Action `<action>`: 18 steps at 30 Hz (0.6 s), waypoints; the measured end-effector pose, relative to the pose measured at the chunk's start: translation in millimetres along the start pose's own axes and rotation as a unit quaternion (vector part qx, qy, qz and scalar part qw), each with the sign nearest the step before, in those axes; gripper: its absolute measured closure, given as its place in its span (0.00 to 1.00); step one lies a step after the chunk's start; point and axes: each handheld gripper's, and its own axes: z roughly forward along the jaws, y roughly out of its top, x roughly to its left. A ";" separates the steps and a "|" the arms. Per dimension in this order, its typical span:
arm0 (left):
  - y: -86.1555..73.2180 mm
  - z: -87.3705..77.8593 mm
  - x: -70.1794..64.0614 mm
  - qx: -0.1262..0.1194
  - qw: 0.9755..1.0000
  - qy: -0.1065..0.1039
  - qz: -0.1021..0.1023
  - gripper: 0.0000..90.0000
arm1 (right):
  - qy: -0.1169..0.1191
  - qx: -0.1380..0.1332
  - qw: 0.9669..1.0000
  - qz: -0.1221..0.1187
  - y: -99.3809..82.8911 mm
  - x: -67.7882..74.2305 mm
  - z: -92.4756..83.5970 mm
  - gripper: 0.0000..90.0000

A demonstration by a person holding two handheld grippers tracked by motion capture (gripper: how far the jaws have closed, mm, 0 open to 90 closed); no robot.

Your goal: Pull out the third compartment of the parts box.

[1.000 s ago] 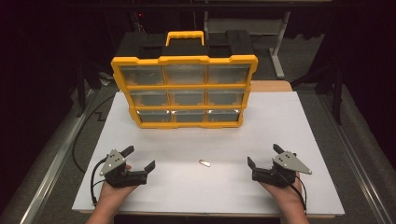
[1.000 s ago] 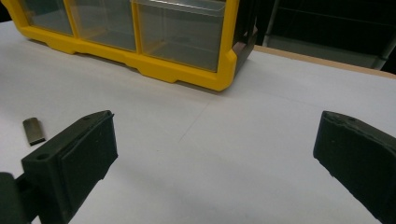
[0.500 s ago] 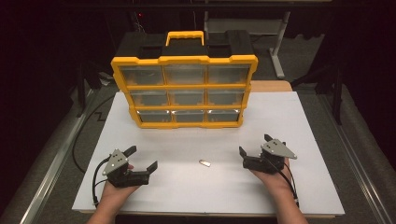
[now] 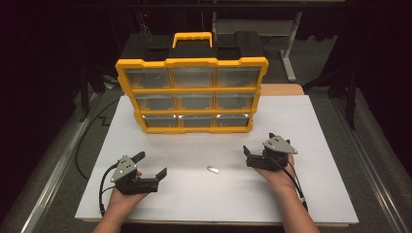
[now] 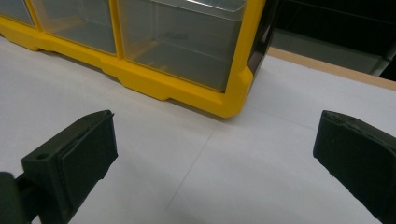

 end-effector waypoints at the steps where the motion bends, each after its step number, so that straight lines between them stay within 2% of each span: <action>1: 0.0 0.2 0.1 0.001 1.000 -0.001 0.001 0.00 | -0.001 0.002 1.000 0.004 -0.3 -0.7 -0.3 0.00; 4: 0.3 -0.6 -1.5 -0.003 1.000 -0.011 0.001 0.00 | -0.001 0.007 1.000 0.001 -0.5 -2.1 -2.8 0.00; 12: 1.0 -1.7 -1.1 -0.002 1.000 -0.010 -0.001 0.00 | -0.005 0.016 1.000 -0.011 -2.0 -2.6 -7.2 0.00; 15: 0.5 -1.4 -1.4 -0.002 1.000 -0.007 0.006 0.00 | -0.007 0.019 1.000 -0.016 -4.2 -4.1 -9.9 0.00; 17: 0.7 -1.2 -1.7 0.001 1.000 -0.009 0.008 0.00 | -0.010 0.024 0.999 -0.022 -7.7 -5.0 -13.4 0.00; 18: 1.1 -1.8 -1.7 -0.003 1.000 -0.007 0.006 0.00 | -0.008 0.030 0.999 -0.034 -10.9 -5.5 -17.1 0.00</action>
